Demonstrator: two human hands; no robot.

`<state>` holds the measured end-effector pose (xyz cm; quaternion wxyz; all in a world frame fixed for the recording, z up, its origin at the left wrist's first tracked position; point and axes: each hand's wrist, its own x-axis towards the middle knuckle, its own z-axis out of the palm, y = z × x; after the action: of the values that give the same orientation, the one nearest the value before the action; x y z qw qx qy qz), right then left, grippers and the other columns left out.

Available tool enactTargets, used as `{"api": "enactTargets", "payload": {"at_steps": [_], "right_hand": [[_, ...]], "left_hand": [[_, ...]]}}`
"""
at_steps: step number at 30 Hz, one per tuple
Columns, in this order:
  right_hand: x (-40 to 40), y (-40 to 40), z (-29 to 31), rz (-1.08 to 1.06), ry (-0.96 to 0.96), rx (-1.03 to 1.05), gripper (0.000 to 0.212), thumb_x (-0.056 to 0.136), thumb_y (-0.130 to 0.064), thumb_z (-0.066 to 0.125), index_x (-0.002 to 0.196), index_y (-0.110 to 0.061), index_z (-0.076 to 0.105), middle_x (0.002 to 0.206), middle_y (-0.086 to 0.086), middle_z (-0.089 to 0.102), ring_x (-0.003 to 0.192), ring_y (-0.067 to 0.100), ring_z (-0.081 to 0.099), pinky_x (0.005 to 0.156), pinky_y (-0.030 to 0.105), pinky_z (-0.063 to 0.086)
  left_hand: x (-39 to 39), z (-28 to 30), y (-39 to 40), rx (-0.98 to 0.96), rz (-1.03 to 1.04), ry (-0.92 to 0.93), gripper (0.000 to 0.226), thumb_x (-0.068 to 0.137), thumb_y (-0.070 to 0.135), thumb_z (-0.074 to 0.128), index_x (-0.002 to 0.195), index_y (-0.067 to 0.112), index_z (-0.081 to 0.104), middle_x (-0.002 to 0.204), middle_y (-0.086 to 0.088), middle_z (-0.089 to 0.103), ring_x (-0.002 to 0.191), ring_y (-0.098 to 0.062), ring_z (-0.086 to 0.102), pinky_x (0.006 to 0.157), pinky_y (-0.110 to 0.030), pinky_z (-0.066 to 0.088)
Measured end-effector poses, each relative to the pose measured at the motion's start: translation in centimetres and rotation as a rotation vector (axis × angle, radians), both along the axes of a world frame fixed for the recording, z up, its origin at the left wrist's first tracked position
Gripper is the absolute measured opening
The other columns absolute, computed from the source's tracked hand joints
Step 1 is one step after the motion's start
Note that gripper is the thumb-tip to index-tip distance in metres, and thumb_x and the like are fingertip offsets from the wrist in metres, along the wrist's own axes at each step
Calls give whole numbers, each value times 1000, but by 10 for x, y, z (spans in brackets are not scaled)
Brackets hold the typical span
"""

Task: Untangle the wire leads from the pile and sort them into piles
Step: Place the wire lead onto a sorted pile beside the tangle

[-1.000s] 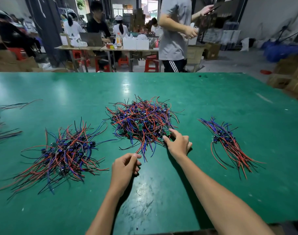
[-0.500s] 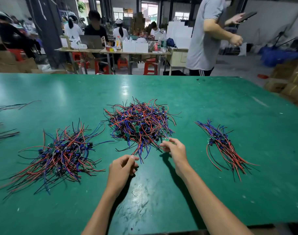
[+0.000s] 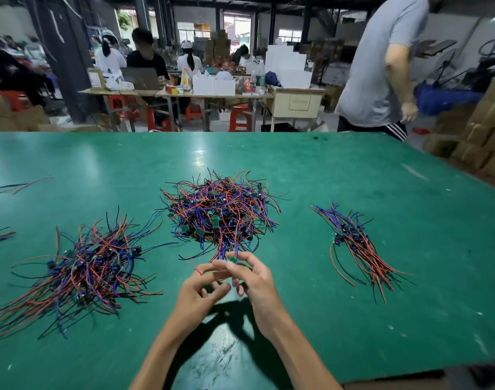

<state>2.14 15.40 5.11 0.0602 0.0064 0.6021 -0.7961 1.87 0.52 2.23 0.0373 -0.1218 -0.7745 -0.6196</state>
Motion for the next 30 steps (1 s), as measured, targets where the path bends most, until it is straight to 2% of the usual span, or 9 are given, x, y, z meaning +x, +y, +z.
{"api": "enactTargets", "payload": {"at_steps": [3,7,14,17,21,24,26,28,30], "right_hand": [[-3,0,-3,-95,-19,-41,17,90,-23,75,105,-14,73,98,4,77,63,6,48,56,19,37],[-6,7,-9,-200,-41,-57,14,91,-23,75,99,-13,76,86,-2,73,71,11,63,64,21,48],[-12,17,-25,-280,-44,-159,20,84,-19,78,101,-9,75,96,10,78,87,19,74,79,24,57],[-16,17,-29,-288,-24,-240,35,74,-22,81,106,-8,72,103,12,78,91,19,74,80,22,56],[-18,19,-35,-313,-19,-311,20,88,-8,72,108,-6,69,103,14,77,91,17,75,77,19,56],[-19,21,-38,-353,-20,-303,14,93,-4,67,106,-9,68,99,11,78,87,13,74,74,17,54],[-20,20,-39,-371,-7,-267,12,94,-2,66,104,-8,68,95,10,79,85,13,74,75,18,55],[-20,16,-40,-376,41,-186,11,93,1,66,101,-7,69,90,10,78,82,14,74,75,18,55],[-17,13,-41,-362,104,-106,10,91,2,69,96,-7,69,86,9,78,79,14,73,75,18,55]], "left_hand": [[-1,-2,-4,131,142,-40,8,81,21,74,79,21,82,113,-8,65,79,-20,59,72,-43,49],[-1,-6,-4,139,223,-26,10,80,31,74,72,26,79,108,-1,63,70,-1,57,65,-15,46],[-6,-15,-5,49,314,-5,10,84,28,78,77,35,79,108,3,60,72,-4,56,72,-35,52],[-7,-15,-5,52,334,0,15,85,22,79,77,35,79,106,4,60,72,-3,57,70,-31,52],[-5,-12,-4,17,365,27,12,86,22,79,81,33,78,112,5,55,76,-8,57,71,-28,51],[0,-11,-5,-147,615,133,32,82,34,82,112,33,70,132,0,36,105,-10,46,98,-32,42],[4,-8,-5,-255,809,219,44,85,42,77,125,31,63,140,-7,26,123,-22,36,110,-41,33],[9,-5,-1,-397,810,358,45,86,44,69,128,29,62,145,-13,29,133,-29,33,114,-48,28],[13,-6,5,-618,632,524,45,89,42,65,131,28,62,147,-11,41,136,-27,38,110,-44,27]]}}
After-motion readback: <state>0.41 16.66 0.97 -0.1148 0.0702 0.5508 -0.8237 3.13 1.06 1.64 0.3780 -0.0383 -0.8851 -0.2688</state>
